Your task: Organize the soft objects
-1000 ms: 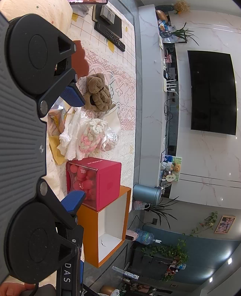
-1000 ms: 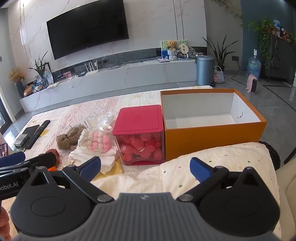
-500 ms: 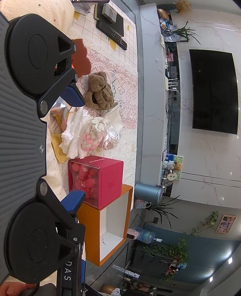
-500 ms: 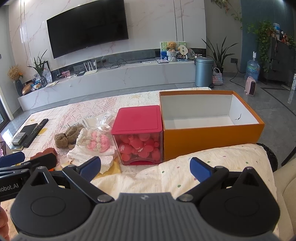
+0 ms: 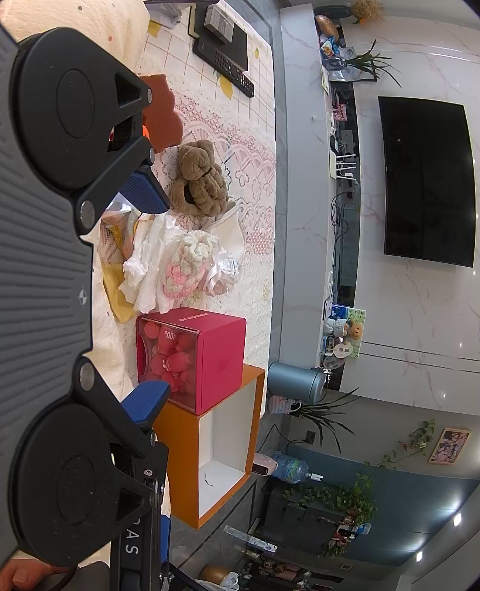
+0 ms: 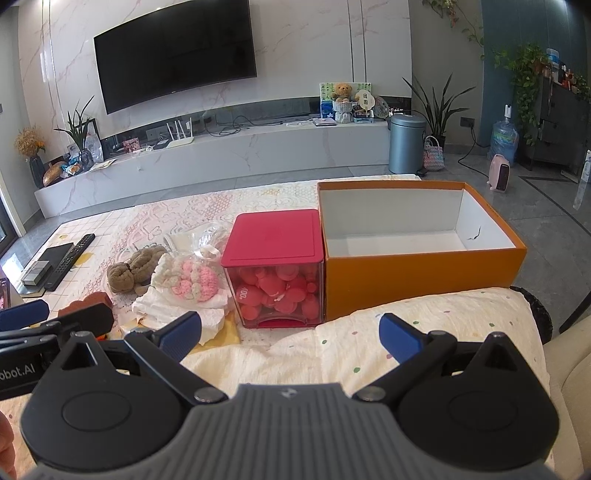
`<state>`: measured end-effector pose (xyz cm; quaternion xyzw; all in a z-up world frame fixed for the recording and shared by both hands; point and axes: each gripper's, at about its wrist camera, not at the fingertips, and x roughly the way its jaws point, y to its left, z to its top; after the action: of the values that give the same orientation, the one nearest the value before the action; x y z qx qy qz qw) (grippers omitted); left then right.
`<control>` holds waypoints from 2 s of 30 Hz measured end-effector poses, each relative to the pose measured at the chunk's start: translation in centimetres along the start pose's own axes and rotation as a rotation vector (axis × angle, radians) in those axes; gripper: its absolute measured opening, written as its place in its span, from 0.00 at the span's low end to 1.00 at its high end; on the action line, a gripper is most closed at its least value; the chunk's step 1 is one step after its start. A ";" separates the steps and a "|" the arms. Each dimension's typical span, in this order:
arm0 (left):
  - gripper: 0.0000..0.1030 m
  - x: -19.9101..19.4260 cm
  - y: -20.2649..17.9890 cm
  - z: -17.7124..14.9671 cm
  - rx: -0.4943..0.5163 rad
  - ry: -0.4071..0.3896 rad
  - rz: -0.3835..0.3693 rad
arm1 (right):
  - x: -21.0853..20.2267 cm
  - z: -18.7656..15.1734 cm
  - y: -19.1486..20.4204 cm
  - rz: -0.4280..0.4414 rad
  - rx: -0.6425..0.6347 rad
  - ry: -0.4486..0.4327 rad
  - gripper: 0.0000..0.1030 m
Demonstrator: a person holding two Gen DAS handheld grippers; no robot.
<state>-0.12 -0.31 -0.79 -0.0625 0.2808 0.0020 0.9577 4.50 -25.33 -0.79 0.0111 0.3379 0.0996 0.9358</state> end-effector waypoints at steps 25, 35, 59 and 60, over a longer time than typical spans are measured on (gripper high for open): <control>1.00 -0.2 -0.4 0.1 -0.003 0.001 -0.004 | 0.1 -0.2 0.2 -0.002 -0.004 0.002 0.97; 1.00 -0.3 -0.4 0.2 -0.002 0.001 -0.005 | 0.2 -0.2 0.2 -0.004 -0.007 0.005 0.97; 1.00 0.8 1.9 -0.7 0.043 0.049 -0.004 | 1.6 -1.0 1.0 -0.002 -0.061 -0.012 0.97; 1.00 0.9 2.2 -0.9 0.041 0.058 -0.018 | 1.7 -1.1 1.1 0.016 -0.071 -0.029 0.97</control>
<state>0.09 1.76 -2.26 -0.0455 0.3079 -0.0143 0.9502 4.84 -24.02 -2.60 -0.0182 0.3205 0.1189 0.9396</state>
